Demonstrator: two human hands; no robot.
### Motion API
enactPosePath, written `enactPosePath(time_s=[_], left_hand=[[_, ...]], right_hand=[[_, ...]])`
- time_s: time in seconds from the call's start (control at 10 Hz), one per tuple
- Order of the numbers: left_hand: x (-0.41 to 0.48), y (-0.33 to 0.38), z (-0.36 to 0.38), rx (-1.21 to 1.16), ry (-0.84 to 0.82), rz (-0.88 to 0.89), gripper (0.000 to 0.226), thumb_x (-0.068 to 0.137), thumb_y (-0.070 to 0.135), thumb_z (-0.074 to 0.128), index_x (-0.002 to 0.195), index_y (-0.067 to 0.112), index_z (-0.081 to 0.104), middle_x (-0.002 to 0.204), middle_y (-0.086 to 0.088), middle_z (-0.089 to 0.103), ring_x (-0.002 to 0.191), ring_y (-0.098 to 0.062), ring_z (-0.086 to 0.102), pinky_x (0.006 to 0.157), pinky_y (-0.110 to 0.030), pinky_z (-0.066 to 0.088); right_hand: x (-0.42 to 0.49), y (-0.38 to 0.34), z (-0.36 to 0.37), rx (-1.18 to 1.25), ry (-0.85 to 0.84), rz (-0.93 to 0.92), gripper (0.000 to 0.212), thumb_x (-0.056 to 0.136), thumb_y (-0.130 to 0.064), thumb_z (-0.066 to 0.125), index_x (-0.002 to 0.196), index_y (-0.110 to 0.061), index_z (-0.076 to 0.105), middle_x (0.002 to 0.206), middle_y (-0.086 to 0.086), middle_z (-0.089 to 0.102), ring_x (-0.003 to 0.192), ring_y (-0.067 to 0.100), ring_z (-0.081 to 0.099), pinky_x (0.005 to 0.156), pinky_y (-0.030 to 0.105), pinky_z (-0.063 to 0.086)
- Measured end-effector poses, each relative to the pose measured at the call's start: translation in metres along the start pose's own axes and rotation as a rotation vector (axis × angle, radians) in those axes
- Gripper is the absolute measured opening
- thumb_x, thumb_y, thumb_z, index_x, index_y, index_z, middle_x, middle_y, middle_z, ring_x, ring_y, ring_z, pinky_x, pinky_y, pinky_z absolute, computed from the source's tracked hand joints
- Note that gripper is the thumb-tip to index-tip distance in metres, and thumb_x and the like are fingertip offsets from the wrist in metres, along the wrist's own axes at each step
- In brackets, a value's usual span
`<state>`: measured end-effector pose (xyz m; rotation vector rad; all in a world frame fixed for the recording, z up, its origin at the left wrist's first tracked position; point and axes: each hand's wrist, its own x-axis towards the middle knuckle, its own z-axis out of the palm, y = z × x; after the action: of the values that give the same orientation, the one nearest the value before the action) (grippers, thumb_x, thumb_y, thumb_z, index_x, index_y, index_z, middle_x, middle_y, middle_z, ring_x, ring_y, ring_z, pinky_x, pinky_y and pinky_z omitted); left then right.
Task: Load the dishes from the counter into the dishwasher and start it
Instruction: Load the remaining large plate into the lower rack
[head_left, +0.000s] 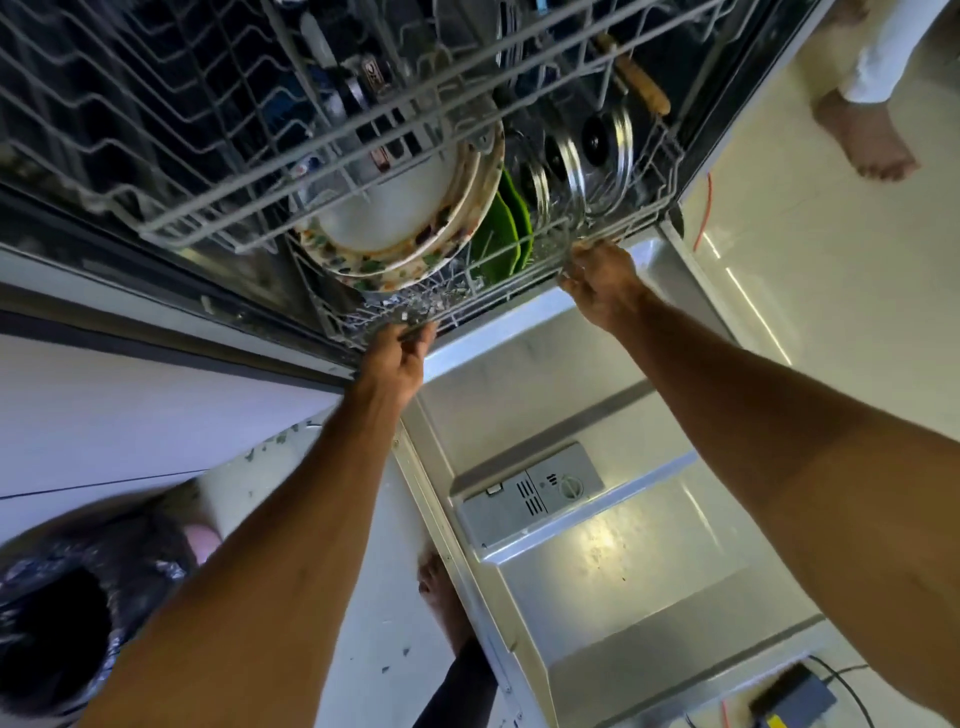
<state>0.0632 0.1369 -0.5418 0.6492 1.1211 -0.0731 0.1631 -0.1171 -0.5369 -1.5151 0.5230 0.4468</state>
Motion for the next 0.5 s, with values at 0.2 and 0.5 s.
enactPosePath(time_s=[0.2, 0.5], left_hand=[[-0.002, 0.014, 0.005, -0.059, -0.015, -0.046, 0.018, 0.105, 0.007, 0.045, 0.107, -0.008, 0.056, 0.131, -0.032, 0.053, 0.130, -0.037, 0.051, 0.102, -0.027, 0.049], [-0.054, 0.006, 0.001, -0.045, -0.116, -0.043, 0.015, 0.104, 0.011, 0.049, 0.111, 0.001, 0.057, 0.112, -0.021, 0.067, 0.101, -0.029, 0.067, 0.068, -0.036, 0.062]], right_hand=[[-0.006, -0.022, 0.027, 0.239, -0.126, 0.130, 0.019, 0.099, 0.000, 0.047, 0.102, -0.018, 0.050, 0.087, -0.002, 0.065, 0.074, 0.011, 0.064, 0.090, 0.047, 0.056], [-0.064, -0.013, 0.010, 0.338, -0.157, 0.183, 0.018, 0.103, -0.003, 0.046, 0.108, -0.020, 0.051, 0.094, -0.003, 0.062, 0.089, 0.010, 0.060, 0.112, 0.053, 0.041]])
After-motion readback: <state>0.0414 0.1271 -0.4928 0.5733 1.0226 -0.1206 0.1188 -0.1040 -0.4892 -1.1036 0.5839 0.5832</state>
